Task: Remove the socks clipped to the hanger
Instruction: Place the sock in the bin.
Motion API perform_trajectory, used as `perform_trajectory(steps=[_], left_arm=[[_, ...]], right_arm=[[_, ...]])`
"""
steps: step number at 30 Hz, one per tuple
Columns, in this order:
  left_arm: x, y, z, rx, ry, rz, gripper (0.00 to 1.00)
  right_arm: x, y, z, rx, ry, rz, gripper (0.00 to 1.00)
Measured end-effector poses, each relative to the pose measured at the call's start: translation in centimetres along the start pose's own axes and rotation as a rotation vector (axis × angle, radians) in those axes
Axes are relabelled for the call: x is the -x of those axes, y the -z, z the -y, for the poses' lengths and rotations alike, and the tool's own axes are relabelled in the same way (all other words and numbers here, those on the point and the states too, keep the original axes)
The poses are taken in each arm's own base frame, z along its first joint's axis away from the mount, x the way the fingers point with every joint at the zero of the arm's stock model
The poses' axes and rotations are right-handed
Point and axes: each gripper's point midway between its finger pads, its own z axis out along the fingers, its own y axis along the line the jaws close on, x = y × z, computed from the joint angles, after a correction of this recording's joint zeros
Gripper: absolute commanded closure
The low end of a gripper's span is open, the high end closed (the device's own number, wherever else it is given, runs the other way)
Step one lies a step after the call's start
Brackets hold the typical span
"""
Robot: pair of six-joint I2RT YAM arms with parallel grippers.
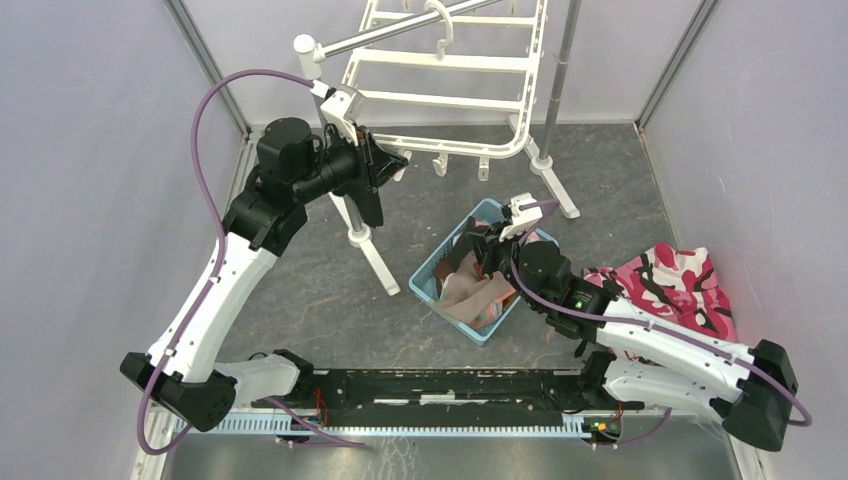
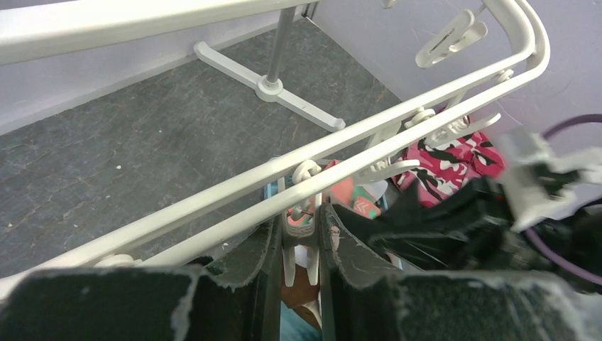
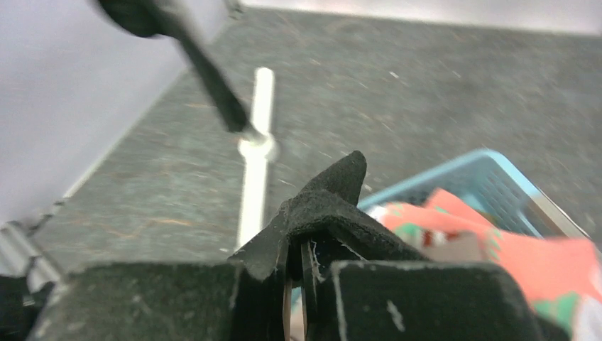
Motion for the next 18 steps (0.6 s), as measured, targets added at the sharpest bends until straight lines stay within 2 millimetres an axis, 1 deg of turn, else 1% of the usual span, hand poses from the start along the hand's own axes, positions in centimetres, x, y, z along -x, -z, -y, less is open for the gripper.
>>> perform_trajectory(steps=[2,4,5,6,7,8,9,10,11,12,14,16,17,18], left_arm=[[-0.1,0.1,0.1,-0.005,0.0,-0.002,0.98],[-0.1,0.2,0.2,-0.011,0.0,-0.002,0.98],[-0.2,0.2,0.3,-0.013,-0.001,-0.001,0.98],[-0.1,0.3,0.4,-0.019,-0.001,0.0,0.98],[-0.1,0.3,0.5,-0.026,-0.003,0.0,0.98],[0.0,0.4,0.7,-0.031,-0.004,0.002,0.98],[0.0,0.4,0.8,-0.036,-0.005,0.004,0.98],[0.1,0.4,0.8,-0.039,-0.005,0.005,0.98],[0.1,0.4,0.9,-0.041,-0.006,0.006,0.98],[0.1,0.4,0.9,-0.043,-0.006,0.007,0.98],[0.1,0.4,1.1,-0.054,-0.008,0.008,0.97],[0.1,0.4,1.2,-0.06,-0.008,0.007,0.97],[0.1,0.4,1.2,-0.062,-0.008,0.006,0.97],[0.1,0.4,1.2,-0.063,-0.008,0.006,0.97]], right_arm=[[-2.2,-0.1,2.6,-0.07,0.01,-0.057,0.83],[-5.6,0.2,5.5,-0.15,0.04,-0.152,0.8],[-7.0,0.4,6.5,-0.176,0.055,-0.193,0.76],[-8.5,0.7,7.5,-0.203,0.071,-0.235,0.7],[-9.8,1.0,8.5,-0.229,0.084,-0.275,0.57],[-11.3,1.4,9.6,-0.255,0.1,-0.322,0.47],[-12.1,1.7,10.2,-0.273,0.105,-0.349,0.38],[-12.8,1.9,10.9,-0.291,0.116,-0.381,0.32],[-13.2,2.2,11.4,-0.304,0.132,-0.404,0.27],[-13.3,2.3,11.6,-0.311,0.133,-0.412,0.25],[-13.0,2.6,11.9,-0.315,0.153,-0.431,0.23],[-11.5,2.6,11.2,-0.293,0.168,-0.432,0.25],[-10.4,2.5,10.7,-0.273,0.168,-0.421,0.27],[-8.9,2.4,9.9,-0.245,0.165,-0.404,0.29]])
